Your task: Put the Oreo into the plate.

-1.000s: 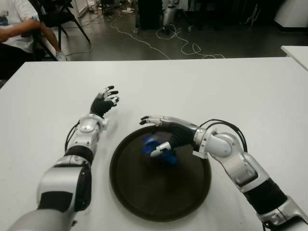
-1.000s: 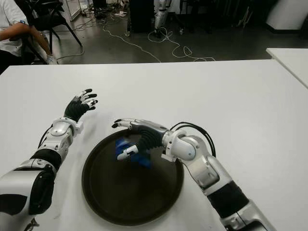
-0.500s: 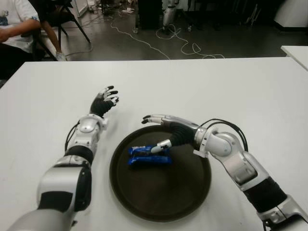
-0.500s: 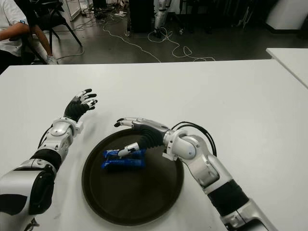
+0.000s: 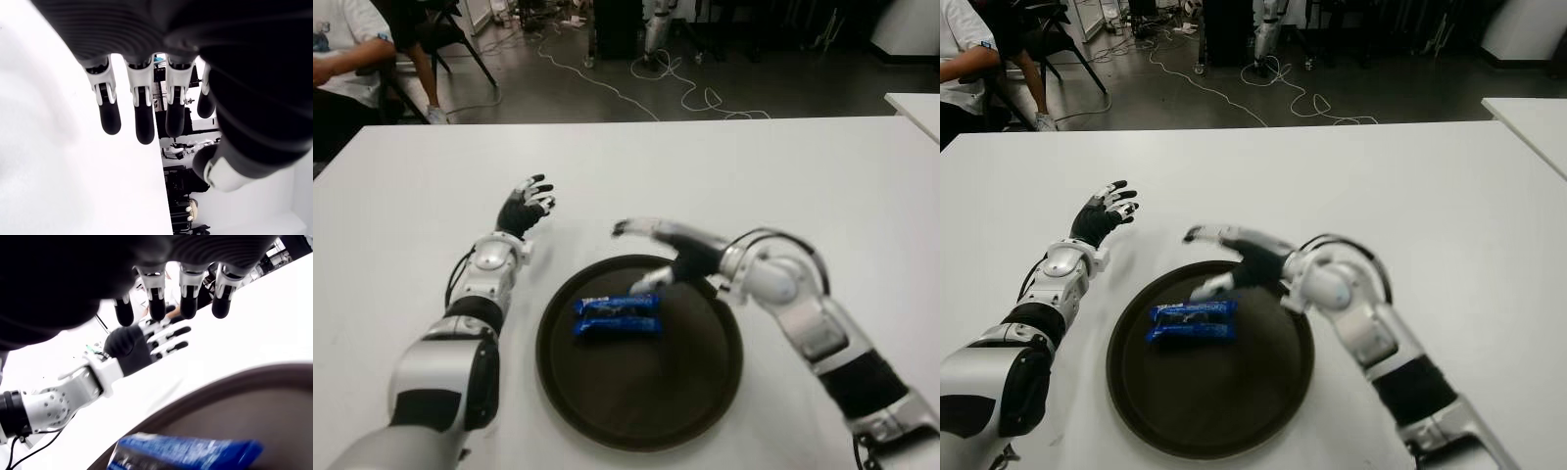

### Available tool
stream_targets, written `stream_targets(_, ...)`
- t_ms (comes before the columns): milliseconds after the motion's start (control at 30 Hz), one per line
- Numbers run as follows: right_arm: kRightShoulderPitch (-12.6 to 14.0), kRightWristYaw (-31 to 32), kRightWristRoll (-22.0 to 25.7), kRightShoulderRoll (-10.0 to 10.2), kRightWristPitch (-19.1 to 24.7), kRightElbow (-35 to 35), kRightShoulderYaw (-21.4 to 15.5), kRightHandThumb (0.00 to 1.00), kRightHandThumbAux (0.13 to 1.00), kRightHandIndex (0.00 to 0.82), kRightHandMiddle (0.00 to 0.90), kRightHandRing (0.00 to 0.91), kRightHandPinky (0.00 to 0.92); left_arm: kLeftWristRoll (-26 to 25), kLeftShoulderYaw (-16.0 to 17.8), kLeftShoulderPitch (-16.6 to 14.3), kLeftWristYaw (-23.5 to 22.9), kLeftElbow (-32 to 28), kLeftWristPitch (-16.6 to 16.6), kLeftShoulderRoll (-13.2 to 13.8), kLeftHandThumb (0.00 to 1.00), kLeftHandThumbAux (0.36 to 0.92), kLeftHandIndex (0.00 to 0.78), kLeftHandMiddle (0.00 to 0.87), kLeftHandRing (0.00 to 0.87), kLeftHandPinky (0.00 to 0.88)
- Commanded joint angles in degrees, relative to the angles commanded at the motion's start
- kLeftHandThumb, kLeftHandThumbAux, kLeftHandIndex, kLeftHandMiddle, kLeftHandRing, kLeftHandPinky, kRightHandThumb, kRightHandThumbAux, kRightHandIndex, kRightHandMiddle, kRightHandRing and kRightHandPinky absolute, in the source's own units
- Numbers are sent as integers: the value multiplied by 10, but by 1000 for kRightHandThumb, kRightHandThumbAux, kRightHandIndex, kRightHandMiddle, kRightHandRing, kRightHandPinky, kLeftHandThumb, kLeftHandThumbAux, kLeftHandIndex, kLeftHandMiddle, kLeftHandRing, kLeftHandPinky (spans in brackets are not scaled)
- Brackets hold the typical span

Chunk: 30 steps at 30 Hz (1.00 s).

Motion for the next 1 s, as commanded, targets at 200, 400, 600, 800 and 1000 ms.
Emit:
stream_targets(200,-12,-18,35,-6,0,19,-54,0,318,0,0,0,0,2,-2,-1,0,0,1,2,51,737,115,182,178,187)
stream_targets(400,-60,-99,49,8,-52,192,-102,0,347,0,11,10,10,3,-3,0,0,0,2,4,41,733,118,188,183,187)
stream_targets(600,-110,-165,57,37,-98,386,-119,0,471,42,128,137,152,3,-2,1,-2,0,1,5,48,732,119,188,185,195)
stream_targets(800,-148,-218,49,59,-130,509,-123,1,575,97,209,235,265,2,-2,1,-5,-1,2,6,54,742,118,186,184,201)
stream_targets(1000,-163,-251,87,82,-152,644,-167,56,615,162,269,298,339,-2,1,2,-10,-3,6,5,53,743,121,187,192,212)
